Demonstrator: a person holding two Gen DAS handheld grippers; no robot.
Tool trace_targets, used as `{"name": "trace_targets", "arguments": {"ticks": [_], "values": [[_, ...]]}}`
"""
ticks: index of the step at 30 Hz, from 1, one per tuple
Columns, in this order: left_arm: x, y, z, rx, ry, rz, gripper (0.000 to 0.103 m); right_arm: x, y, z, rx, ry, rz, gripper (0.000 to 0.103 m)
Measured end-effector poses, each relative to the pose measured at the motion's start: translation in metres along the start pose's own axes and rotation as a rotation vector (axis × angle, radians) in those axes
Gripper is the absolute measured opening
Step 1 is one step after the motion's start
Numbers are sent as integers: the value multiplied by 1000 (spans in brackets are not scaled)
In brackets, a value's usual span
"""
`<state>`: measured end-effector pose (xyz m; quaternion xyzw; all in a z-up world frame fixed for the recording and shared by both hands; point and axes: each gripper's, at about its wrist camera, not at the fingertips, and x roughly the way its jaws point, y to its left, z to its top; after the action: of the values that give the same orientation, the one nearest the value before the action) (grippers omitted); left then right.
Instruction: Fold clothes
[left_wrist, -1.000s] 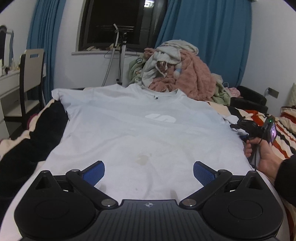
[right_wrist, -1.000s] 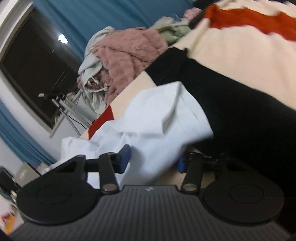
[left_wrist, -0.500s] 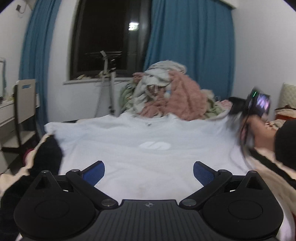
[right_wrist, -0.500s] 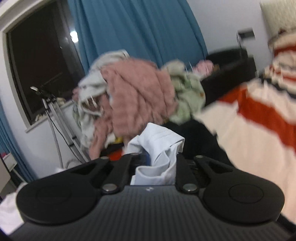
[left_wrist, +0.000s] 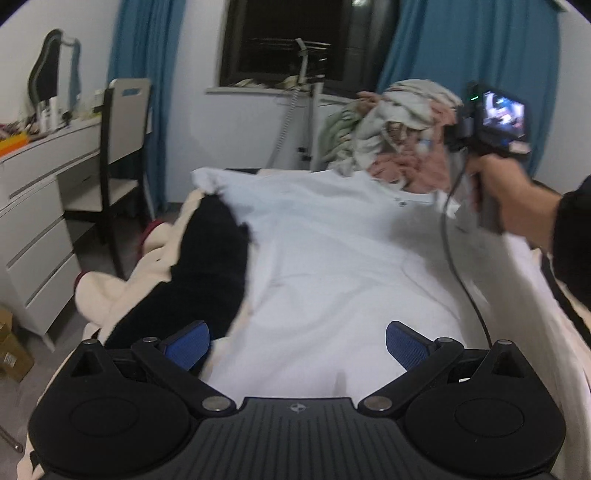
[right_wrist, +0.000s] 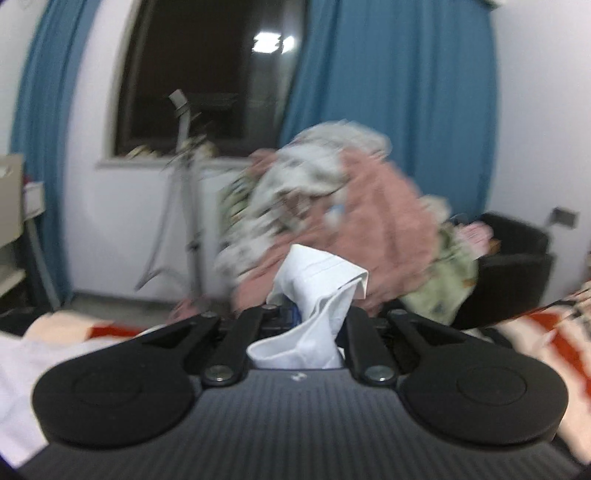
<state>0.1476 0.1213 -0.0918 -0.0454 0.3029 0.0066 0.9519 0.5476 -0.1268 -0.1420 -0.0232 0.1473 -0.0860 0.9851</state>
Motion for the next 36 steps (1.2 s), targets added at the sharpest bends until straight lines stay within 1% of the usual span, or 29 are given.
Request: {"name": "trace_targets", "arguments": {"ticks": [4,6,8,10,11,13,14,16,20,23,25,29,32,36], "values": [[21,13,-3,2,0,16,103,40,60,-43,-71,84,17,11],[34,15,-4,-11,6,6,103,54,70,-59,-57,138,28,12],[49,18,-4,-25,19,-3,103,62,71,-73,-15,202,53,16],[61,20,-4,-34,43,-8,103,66,66,-77,10,224,84,35],[66,20,-4,-37,51,-9,103,66,62,-77,24,223,100,40],[70,17,-3,-17,46,-11,103,61,51,-73,75,210,156,76],[69,15,-2,0,31,-8,103,56,44,-70,106,196,184,83],[68,11,-2,24,11,-4,103,40,34,-63,139,185,215,84],[61,7,-2,14,12,-20,103,-4,12,-48,202,172,255,84],[46,3,-3,26,-17,-23,103,-53,-12,-37,244,162,278,84],[34,-4,-4,49,-15,-31,103,-94,-32,-34,268,149,288,84],[-3,-24,-11,64,-51,-72,103,-174,-71,-46,298,112,290,84],[-27,-37,-18,75,-70,-101,103,-232,-97,-63,305,94,266,84],[-57,-60,-31,157,-97,-88,103,-305,-125,-85,299,111,203,84]]}}
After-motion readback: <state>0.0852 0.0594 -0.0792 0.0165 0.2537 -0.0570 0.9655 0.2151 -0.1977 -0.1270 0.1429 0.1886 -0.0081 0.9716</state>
